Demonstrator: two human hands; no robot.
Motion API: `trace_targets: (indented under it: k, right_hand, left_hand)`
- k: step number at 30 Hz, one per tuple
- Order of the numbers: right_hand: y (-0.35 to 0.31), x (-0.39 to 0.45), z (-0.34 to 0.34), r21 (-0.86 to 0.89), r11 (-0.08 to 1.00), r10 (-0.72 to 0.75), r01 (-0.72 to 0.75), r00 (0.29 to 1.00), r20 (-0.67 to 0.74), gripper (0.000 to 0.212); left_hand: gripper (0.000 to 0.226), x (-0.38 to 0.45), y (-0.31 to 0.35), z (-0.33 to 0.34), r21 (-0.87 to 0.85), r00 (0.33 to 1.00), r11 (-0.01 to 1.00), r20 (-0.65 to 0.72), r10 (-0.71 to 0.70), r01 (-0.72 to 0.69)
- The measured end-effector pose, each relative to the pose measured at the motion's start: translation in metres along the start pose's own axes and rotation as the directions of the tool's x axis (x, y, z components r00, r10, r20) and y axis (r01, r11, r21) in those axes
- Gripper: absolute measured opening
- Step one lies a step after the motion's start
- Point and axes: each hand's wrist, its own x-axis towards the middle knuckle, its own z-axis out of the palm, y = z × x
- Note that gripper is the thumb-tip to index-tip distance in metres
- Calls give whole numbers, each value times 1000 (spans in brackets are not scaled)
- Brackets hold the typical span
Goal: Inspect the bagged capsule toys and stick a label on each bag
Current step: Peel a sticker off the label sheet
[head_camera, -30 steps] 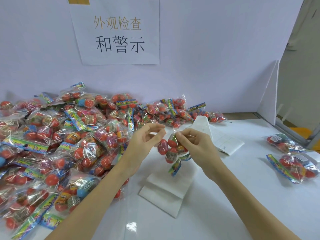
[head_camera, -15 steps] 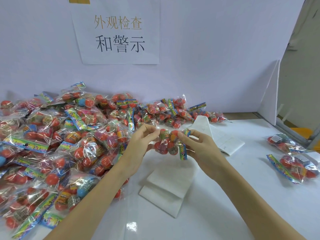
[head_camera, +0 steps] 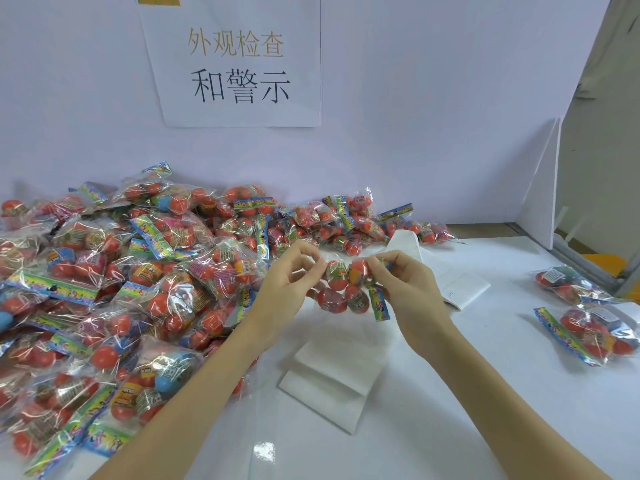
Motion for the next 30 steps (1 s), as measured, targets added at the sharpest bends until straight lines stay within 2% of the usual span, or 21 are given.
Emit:
trace_targets:
  k: [4, 8, 12, 15, 17, 20, 22, 26, 30]
  right_hand:
    - [2, 2, -1, -63, 996, -60, 55, 995, -75, 34]
    - [1, 3, -3, -77, 993, -99, 94, 993, -63, 20]
    - [0, 2, -6, -105, 987, -125, 121, 992, -28, 15]
    - [-1, 0, -4, -151, 980, -129, 127, 992, 0, 13]
    - [-1, -1, -4, -110, 991, -75, 80, 996, 45, 21]
    - [-3, -2, -4, -76, 997, 11, 2, 986, 165, 40]
    - [-3, -3, -2, -24, 999, 32, -28, 980, 194, 40]
    - [-1, -3, -2, 62, 997, 39, -47, 991, 129, 29]
    - [-3, -5, -1, 129, 991, 17, -43, 981, 192, 29]
  left_hand:
    - [23, -2, 3, 2, -88, 999, 996, 29, -22, 25]
    - [21, -2, 2, 2, -82, 998, 995, 37, -52, 55]
    - [20, -2, 3, 3, -156, 992, 981, 51, -111, 118]
    - [19, -1, 1, 4, -117, 995, 989, 49, -83, 88]
    - [12, 0, -2, 4, -85, 998, 994, -7, -64, 63]
    - [9, 2, -5, 0, -144, 990, 988, -118, -77, 60]
    - [9, 3, -5, -2, -165, 983, 985, -162, -87, 60]
    - [10, 3, -5, 1, -201, 986, 976, -127, -106, 79]
    - [21, 2, -3, 0, -221, 994, 973, -70, -89, 71]
